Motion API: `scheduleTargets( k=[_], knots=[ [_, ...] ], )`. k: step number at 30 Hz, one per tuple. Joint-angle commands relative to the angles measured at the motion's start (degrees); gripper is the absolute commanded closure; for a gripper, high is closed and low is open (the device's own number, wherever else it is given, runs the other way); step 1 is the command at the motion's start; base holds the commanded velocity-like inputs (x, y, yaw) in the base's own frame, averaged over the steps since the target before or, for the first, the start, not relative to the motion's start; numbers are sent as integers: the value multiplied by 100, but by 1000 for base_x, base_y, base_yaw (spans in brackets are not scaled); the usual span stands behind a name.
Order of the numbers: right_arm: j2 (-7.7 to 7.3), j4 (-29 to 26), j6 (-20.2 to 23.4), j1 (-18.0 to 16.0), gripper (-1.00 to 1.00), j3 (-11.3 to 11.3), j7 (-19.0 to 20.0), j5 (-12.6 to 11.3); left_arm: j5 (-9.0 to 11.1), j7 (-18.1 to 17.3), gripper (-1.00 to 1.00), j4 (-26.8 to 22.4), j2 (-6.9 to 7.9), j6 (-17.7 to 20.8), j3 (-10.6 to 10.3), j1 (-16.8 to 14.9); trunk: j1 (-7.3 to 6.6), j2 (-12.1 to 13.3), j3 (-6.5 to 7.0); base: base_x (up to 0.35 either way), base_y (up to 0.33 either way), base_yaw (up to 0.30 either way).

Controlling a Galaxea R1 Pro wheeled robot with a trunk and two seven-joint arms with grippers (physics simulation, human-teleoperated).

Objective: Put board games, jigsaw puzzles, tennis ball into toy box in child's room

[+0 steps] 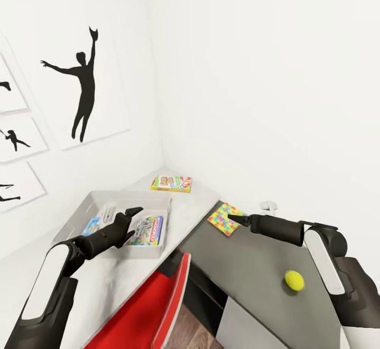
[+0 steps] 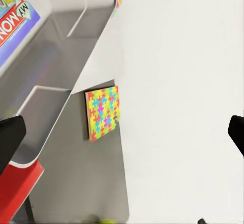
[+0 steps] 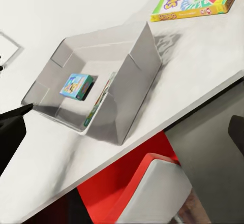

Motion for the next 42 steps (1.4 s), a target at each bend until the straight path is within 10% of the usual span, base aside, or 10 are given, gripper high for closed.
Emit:
scheduleTargets(
  k=[1,42],
  knots=[
    [1,-1,26,-6,-100,2,37,29,58,24,-100,-7,-1,21,5,0,1,-13,-13,-248,5,0],
    [6,0,38,-10,-100,100,-60,80,55,-563,-100,-5,100,48,-207,60,1,-13,-13,-56,3,15]
  ],
)
